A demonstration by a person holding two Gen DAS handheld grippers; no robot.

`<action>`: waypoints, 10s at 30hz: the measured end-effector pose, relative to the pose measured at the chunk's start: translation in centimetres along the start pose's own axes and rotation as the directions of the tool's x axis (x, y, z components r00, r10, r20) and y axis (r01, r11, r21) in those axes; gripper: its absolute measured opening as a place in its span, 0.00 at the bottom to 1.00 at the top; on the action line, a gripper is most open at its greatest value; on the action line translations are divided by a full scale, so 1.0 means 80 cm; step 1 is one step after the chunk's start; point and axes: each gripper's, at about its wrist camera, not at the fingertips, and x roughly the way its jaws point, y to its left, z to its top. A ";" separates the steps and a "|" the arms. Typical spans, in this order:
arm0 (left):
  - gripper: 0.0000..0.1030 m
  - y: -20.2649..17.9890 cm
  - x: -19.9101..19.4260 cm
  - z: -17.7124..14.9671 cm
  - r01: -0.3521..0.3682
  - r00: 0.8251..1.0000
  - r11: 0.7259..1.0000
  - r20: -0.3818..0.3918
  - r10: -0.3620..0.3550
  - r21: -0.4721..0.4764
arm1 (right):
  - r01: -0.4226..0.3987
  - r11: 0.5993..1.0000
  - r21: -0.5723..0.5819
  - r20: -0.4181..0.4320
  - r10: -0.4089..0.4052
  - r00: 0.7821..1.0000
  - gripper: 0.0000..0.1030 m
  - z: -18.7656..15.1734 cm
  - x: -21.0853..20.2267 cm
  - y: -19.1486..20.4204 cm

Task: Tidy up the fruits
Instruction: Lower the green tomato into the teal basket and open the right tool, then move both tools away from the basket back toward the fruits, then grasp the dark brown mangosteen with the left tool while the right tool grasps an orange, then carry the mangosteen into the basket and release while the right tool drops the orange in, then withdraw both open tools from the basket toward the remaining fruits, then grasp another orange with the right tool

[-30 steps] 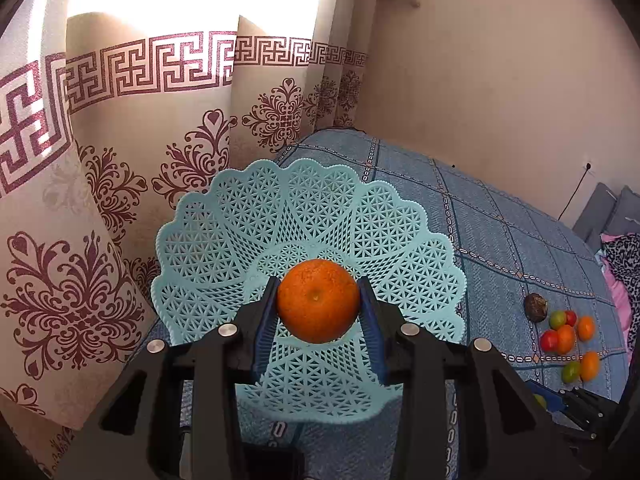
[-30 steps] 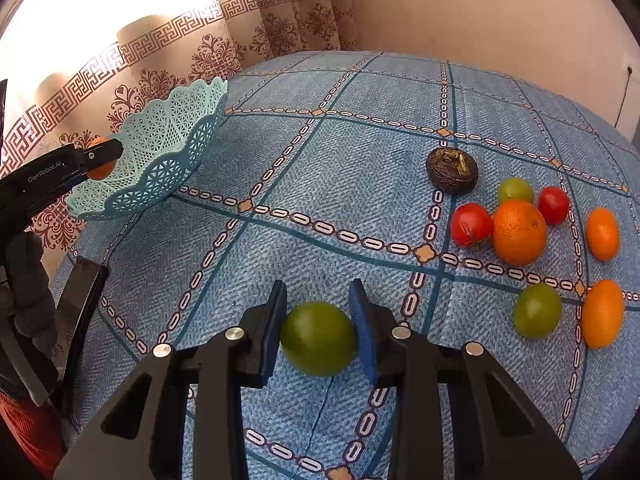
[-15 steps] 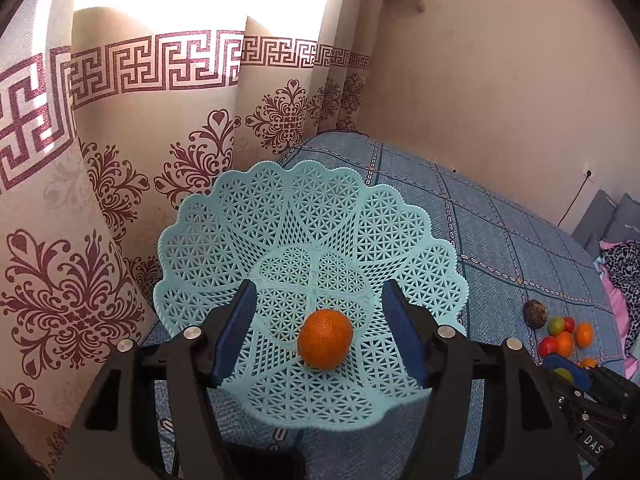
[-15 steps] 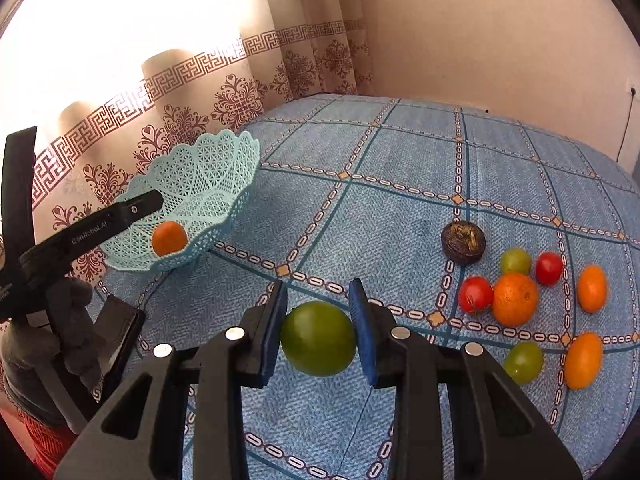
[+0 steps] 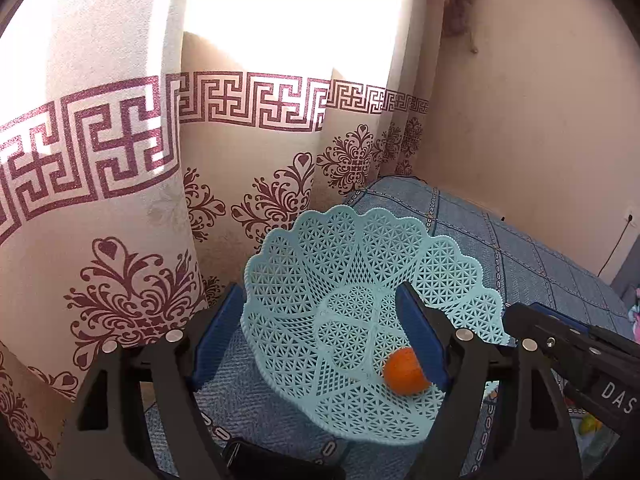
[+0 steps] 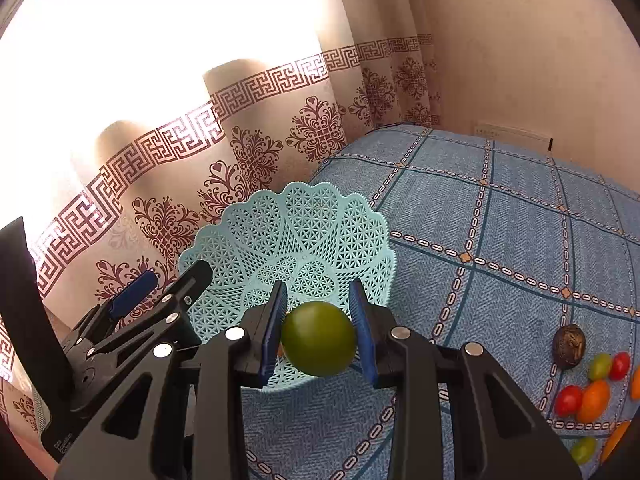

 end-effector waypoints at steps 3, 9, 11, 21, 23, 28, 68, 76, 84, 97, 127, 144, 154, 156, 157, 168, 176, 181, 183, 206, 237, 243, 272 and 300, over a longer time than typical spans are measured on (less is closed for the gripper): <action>0.83 0.010 0.001 0.001 -0.016 1.000 0.999 -0.003 0.016 -0.035 | -0.012 1.000 0.017 -0.016 0.013 1.000 0.40 0.004 0.018 0.000; 0.87 0.026 0.000 0.001 -0.020 1.000 0.997 -0.008 0.020 -0.078 | 0.024 0.998 0.058 0.028 -0.025 0.999 0.59 0.000 0.015 -0.012; 0.87 0.026 -0.002 0.000 -0.015 1.000 0.997 -0.007 0.014 -0.077 | 0.043 0.997 0.064 0.034 -0.045 0.998 0.59 -0.005 0.012 -0.016; 0.88 0.008 -0.005 -0.002 0.005 1.000 0.999 0.014 -0.005 -0.035 | 0.109 0.991 0.079 0.087 -0.116 0.989 0.64 -0.037 -0.019 -0.030; 0.89 0.005 -0.005 -0.002 0.011 1.000 1.000 0.016 -0.011 -0.027 | 0.128 0.988 0.082 0.093 -0.135 0.986 0.64 -0.042 -0.024 -0.034; 0.91 -0.004 -0.004 -0.004 0.021 1.000 1.000 0.022 -0.020 -0.003 | 0.157 0.982 0.106 0.096 -0.167 0.981 0.65 -0.055 -0.035 -0.049; 0.96 -0.149 -0.057 -0.012 0.293 0.956 0.937 -0.081 -0.282 0.191 | 0.396 0.821 0.411 0.114 -0.478 0.871 0.67 -0.144 -0.202 -0.271; 0.96 -0.202 -0.034 -0.018 0.333 0.939 0.919 -0.167 -0.302 0.209 | 0.398 0.805 0.440 0.082 -0.478 0.875 0.67 -0.133 -0.206 -0.309; 0.96 -0.261 -0.008 -0.033 0.397 0.901 0.885 -0.286 -0.326 0.242 | 0.382 0.792 0.476 -0.002 -0.433 0.901 0.67 -0.121 -0.189 -0.343; 0.96 -0.334 0.062 -0.077 0.520 0.750 0.844 -0.541 -0.379 0.129 | 0.412 0.787 0.460 -0.073 -0.429 0.900 0.67 -0.130 -0.151 -0.355; 0.40 -0.364 0.087 -0.102 0.522 0.778 0.822 -0.522 -0.349 0.228 | 0.421 0.812 0.404 -0.032 -0.448 0.894 0.67 -0.143 -0.145 -0.353; 0.40 -0.346 0.057 -0.063 0.481 0.837 0.844 -0.410 -0.362 0.236 | 0.445 0.831 0.333 -0.060 -0.453 0.890 0.36 -0.135 -0.118 -0.349; 0.40 -0.335 0.040 -0.050 0.451 0.864 0.860 -0.357 -0.354 0.240 | 0.422 0.830 0.365 -0.006 -0.451 0.893 0.36 -0.136 -0.139 -0.346; 0.40 -0.332 0.035 -0.045 0.435 0.877 0.867 -0.333 -0.346 0.245 | 0.420 0.830 0.367 0.012 -0.455 0.890 0.36 -0.139 -0.148 -0.345; 0.40 -0.330 0.032 -0.042 0.427 0.883 0.870 -0.322 -0.342 0.246 | 0.417 0.831 0.369 0.020 -0.455 0.890 0.36 -0.140 -0.151 -0.344; 0.40 -0.293 0.008 0.001 0.311 0.947 0.918 -0.165 -0.277 0.247 | 0.366 0.859 0.358 0.126 -0.433 0.892 0.36 -0.140 -0.188 -0.316; 0.40 -0.247 -0.015 0.033 0.230 0.973 0.950 -0.060 -0.222 0.209 | 0.341 0.886 0.314 0.181 -0.408 0.895 0.36 -0.120 -0.196 -0.279; 0.40 -0.209 -0.022 0.051 0.196 0.981 0.962 -0.027 -0.194 0.189 | 0.328 0.908 0.262 0.195 -0.383 0.903 0.36 -0.100 -0.195 -0.248; 0.40 -0.191 -0.025 0.058 0.178 0.984 0.967 -0.013 -0.178 0.182 | 0.318 0.917 0.241 0.205 -0.368 0.907 0.36 -0.090 -0.194 -0.235; 0.40 -0.019 0.004 0.057 0.024 1.000 0.995 0.010 -0.025 0.093 | 0.045 0.998 0.054 0.195 -0.055 0.979 0.36 -0.007 -0.076 -0.045; 0.87 -0.013 0.007 0.062 0.002 0.998 0.999 0.055 -0.005 0.051 | 0.002 0.998 0.059 0.096 -0.008 0.995 0.44 -0.022 -0.004 -0.038; 0.93 -0.028 -0.001 0.061 0.012 0.997 0.996 0.080 -0.019 0.087 | 0.052 0.996 0.066 0.142 -0.061 0.988 0.50 -0.018 -0.026 -0.040; 0.94 -0.091 -0.044 0.040 0.118 0.985 0.974 0.102 -0.140 0.193 | 0.371 0.907 0.196 0.137 -0.400 0.906 0.53 -0.084 -0.160 -0.185; 0.94 -0.245 -0.047 -0.079 0.391 0.920 0.828 -0.197 -0.339 0.401 | 0.427 0.856 0.293 -0.047 -0.433 0.900 0.53 -0.180 -0.161 -0.283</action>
